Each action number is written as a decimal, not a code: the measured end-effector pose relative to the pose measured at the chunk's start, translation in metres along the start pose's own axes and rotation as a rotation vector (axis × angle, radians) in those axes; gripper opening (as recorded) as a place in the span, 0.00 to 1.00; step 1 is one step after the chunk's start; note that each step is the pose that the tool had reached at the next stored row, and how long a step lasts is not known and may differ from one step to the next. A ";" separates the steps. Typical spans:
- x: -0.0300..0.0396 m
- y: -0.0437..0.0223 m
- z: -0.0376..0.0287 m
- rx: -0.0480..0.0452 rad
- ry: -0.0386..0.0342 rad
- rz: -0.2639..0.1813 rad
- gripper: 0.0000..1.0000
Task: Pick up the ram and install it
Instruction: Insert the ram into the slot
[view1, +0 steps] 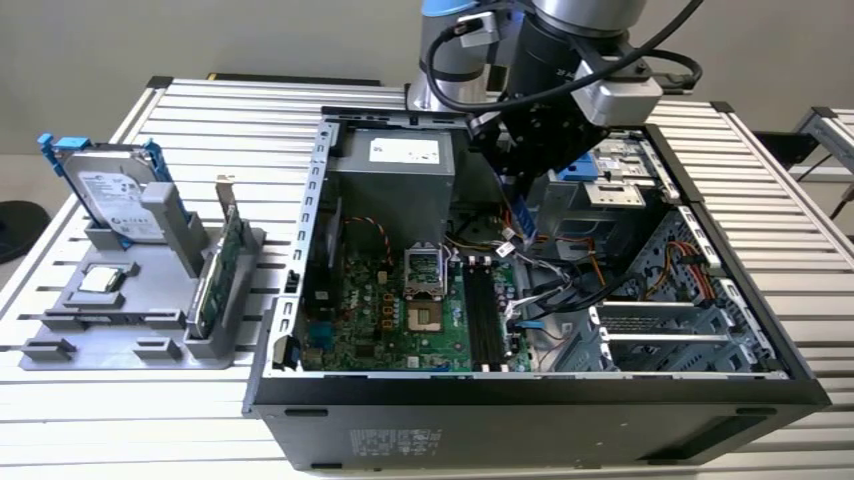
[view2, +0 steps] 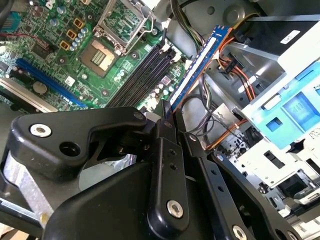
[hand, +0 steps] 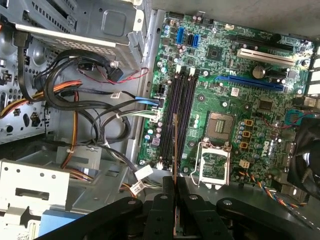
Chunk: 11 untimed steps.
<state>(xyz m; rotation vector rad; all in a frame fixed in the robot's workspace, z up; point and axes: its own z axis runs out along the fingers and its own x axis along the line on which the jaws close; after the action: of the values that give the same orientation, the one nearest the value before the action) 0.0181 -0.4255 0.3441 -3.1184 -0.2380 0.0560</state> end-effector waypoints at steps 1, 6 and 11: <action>0.0000 0.0000 0.0002 0.0000 -0.0001 0.001 0.00; 0.0002 0.0000 0.0029 -0.0031 -0.0007 0.006 0.00; 0.0004 0.0003 0.0060 -0.0032 -0.0010 0.012 0.00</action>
<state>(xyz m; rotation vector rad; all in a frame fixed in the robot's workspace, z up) 0.0183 -0.4256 0.3381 -3.1231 -0.2204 0.0574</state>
